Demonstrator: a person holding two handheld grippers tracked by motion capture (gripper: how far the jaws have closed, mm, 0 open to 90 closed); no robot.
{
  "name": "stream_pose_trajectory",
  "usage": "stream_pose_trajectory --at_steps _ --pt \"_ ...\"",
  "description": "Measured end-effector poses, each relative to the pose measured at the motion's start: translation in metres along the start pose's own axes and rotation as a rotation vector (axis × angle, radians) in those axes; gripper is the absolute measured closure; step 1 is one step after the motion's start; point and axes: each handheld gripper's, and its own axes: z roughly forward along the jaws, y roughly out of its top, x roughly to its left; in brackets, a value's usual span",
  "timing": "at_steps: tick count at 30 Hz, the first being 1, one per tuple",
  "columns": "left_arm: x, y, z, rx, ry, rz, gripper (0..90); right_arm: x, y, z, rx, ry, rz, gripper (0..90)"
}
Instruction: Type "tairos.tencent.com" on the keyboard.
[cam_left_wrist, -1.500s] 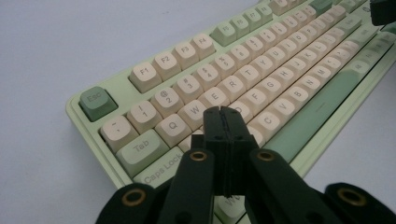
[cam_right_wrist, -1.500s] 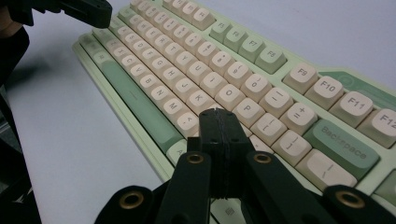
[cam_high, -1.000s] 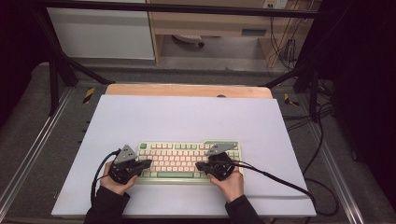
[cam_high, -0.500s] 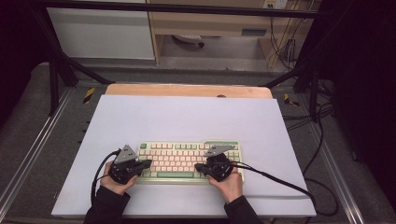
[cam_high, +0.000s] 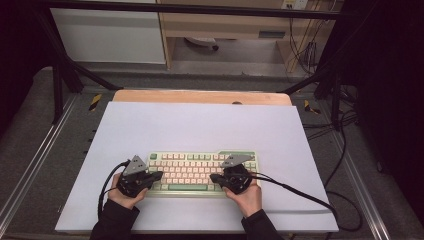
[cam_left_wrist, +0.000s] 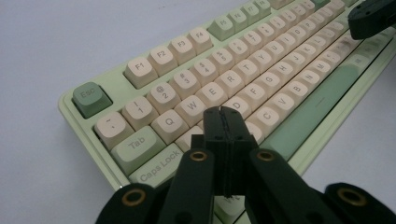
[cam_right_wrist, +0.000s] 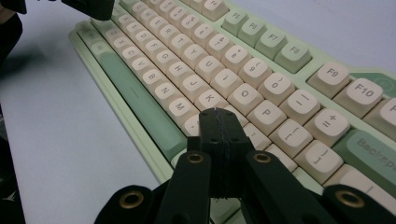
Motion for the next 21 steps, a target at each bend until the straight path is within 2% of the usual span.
stream_pose_trajectory --at_steps 5,16,21 --pt "-0.001 0.001 -0.001 -0.003 0.000 0.001 90.0 -0.002 0.000 -0.006 -0.008 -0.007 -0.003 90.0" --pt "-0.003 0.002 -0.001 -0.005 -0.003 0.008 90.0 -0.009 -0.005 -0.016 -0.028 -0.008 0.029 90.0" --pt "-0.006 0.004 0.001 -0.002 -0.007 0.016 90.0 -0.010 -0.006 -0.020 -0.032 -0.011 0.029 90.0"
